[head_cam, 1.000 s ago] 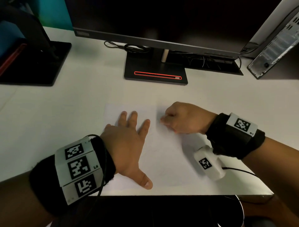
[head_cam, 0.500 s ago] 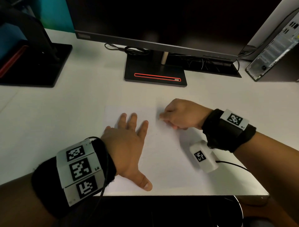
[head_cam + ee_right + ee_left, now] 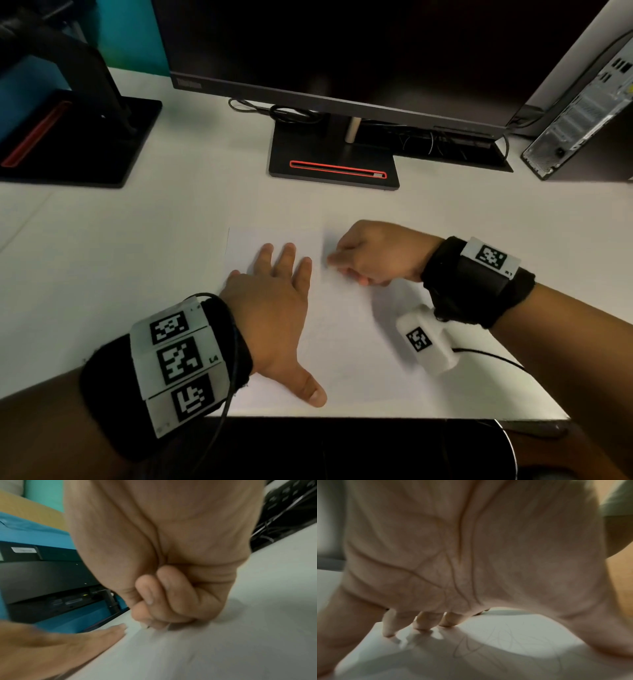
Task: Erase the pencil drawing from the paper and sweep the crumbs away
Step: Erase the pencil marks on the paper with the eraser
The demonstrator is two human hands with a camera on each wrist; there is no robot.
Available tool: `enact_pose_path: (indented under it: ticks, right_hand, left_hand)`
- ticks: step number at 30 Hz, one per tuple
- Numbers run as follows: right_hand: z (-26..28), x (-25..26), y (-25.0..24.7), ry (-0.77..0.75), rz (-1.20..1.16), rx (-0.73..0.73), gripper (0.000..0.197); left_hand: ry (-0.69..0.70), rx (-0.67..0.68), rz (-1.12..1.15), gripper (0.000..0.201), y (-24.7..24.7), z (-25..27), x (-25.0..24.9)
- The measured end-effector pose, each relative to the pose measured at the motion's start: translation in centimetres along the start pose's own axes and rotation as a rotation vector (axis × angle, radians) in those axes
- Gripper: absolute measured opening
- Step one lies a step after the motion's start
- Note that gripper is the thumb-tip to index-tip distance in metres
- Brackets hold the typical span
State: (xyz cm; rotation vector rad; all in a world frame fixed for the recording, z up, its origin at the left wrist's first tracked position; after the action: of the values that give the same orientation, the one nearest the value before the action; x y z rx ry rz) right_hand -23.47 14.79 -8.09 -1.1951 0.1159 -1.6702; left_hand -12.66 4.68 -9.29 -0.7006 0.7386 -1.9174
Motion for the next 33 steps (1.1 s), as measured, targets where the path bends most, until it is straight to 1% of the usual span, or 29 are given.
enact_pose_path:
  ticks: [2,3,5,6,7,10,11,13,14,15,18,19,21,23,25,27,30,31,33]
  right_hand:
    - [-0.4,0.0,-1.6,0.002,0.015,-0.098,0.043]
    - [-0.4,0.2,-1.5,-0.011,0.035,-0.102,0.044]
    - [-0.2,0.8,0.3,-0.044,0.076,-0.016,0.044]
    - [0.0,0.9,1.0,-0.040,0.064,0.032,0.043]
    - [0.1,0.7,1.0,-0.027,0.028,0.048,0.042]
    - [-0.4,0.1,-1.4,0.000,0.000,-0.067,0.042]
    - [-0.5,0.2,-1.4,-0.005,0.018,-0.073,0.043]
    - [-0.3,0.6,0.2,-0.030,0.061,0.000,0.044]
    - [-0.2,0.7,0.9,-0.030,0.061,0.039,0.043]
    - [-0.1,0.6,0.9,-0.022,0.037,0.049,0.042]
    - [-0.6,0.4,-1.4,-0.011,0.022,-0.070,0.044]
    - [-0.6,0.6,-1.4,-0.022,0.039,-0.081,0.045]
    - [-0.5,1.1,0.1,-0.046,0.074,-0.011,0.047]
    - [-0.4,1.3,1.2,-0.035,0.054,0.053,0.045]
    - [-0.8,1.0,-0.2,-0.003,0.026,-0.008,0.044]
    - [-1.0,1.1,-1.1,-0.006,0.049,-0.064,0.044]
    - [-0.8,1.6,0.8,-0.032,0.073,0.036,0.043]
    - [-0.8,1.4,1.0,-0.024,0.050,0.046,0.043]
    - [-1.0,1.0,-0.4,-0.012,0.031,-0.034,0.044]
  left_hand:
    - [-0.004,0.006,-0.001,0.160,-0.1,0.1,-0.1]
    - [-0.002,0.010,-0.003,0.160,-0.1,0.2,-0.1]
    - [0.004,0.006,0.001,0.159,0.0,0.3,0.0]
    - [0.007,0.002,0.005,0.159,0.0,0.3,0.0]
    - [0.010,-0.001,0.009,0.160,0.1,0.3,0.0]
    - [0.006,0.003,0.011,0.160,0.2,0.2,0.1]
    - [0.005,0.003,0.009,0.160,0.1,0.2,0.0]
    - [0.002,0.003,0.001,0.160,0.1,0.3,0.0]
    - [0.002,0.003,-0.001,0.160,0.0,0.2,0.0]
    - [0.003,0.002,-0.003,0.160,0.0,0.2,0.0]
    - [0.003,-0.004,-0.007,0.161,0.0,0.1,0.1]
    - [0.003,-0.003,-0.007,0.161,0.0,0.2,0.1]
    - [0.005,0.004,-0.011,0.161,0.0,0.2,0.0]
    - [0.005,0.009,-0.011,0.160,0.1,0.2,0.0]
    - [0.008,0.005,-0.004,0.161,0.0,0.2,0.0]
    - [0.009,0.000,-0.004,0.161,0.0,0.3,0.0]
    - [0.008,-0.004,-0.001,0.162,0.1,0.3,0.1]
    - [0.008,-0.003,0.006,0.162,0.1,0.3,0.1]
    - [0.003,0.000,0.015,0.163,0.1,0.2,0.1]
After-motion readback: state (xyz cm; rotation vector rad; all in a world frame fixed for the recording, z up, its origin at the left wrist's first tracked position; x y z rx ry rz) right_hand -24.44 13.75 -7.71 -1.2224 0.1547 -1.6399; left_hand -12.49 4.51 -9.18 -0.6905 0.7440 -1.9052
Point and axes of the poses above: each hand's wrist, its own z-axis away from the middle knuckle, its own y-axis out of the palm, x = y × z, the point moved 10 cm from there along -z, towards the middle knuckle, and after that the axes turned 12 degrees about -z, right-handed, at the moved point
